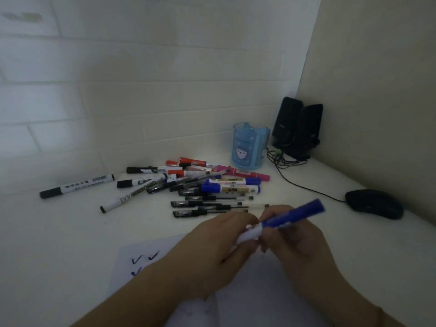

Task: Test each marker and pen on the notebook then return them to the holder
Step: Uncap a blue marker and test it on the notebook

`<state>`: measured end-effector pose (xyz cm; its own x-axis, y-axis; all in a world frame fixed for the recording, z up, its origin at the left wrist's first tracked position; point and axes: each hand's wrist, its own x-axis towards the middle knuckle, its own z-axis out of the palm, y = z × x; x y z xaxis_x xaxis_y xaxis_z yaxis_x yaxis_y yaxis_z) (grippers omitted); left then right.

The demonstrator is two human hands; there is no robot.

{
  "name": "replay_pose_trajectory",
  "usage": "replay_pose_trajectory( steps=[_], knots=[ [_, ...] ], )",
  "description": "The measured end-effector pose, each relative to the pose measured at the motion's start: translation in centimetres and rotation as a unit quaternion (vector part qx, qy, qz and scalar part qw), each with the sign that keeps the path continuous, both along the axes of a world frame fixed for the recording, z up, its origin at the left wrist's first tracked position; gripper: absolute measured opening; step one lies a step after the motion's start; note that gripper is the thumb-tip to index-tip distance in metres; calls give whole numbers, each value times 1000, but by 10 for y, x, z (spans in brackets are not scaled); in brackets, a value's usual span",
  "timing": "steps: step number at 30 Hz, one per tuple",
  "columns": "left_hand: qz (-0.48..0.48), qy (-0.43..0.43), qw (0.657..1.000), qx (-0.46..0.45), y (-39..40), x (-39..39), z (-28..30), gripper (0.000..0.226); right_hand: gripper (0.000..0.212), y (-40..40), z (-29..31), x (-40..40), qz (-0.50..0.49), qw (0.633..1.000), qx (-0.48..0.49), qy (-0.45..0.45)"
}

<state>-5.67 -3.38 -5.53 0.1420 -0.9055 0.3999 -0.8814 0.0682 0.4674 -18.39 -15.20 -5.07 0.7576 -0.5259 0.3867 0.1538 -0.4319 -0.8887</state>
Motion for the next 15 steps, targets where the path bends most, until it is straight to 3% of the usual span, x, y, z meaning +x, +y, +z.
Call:
replay_pose_trajectory(
  steps=[4, 8, 15],
  knots=[
    [29, 15, 999, 9, -3, 2, -5, 25, 55, -8, 1, 2, -25, 996, 87, -22],
    [48, 28, 998, -14, -2, 4, -6, 25, 21, -8, 7, -3, 1, 993, 114, -15],
    [58, 52, 997, -25, -3, 5, -6, 20, 26, -8, 9, -5, 2, 992, 128, 6]
  ],
)
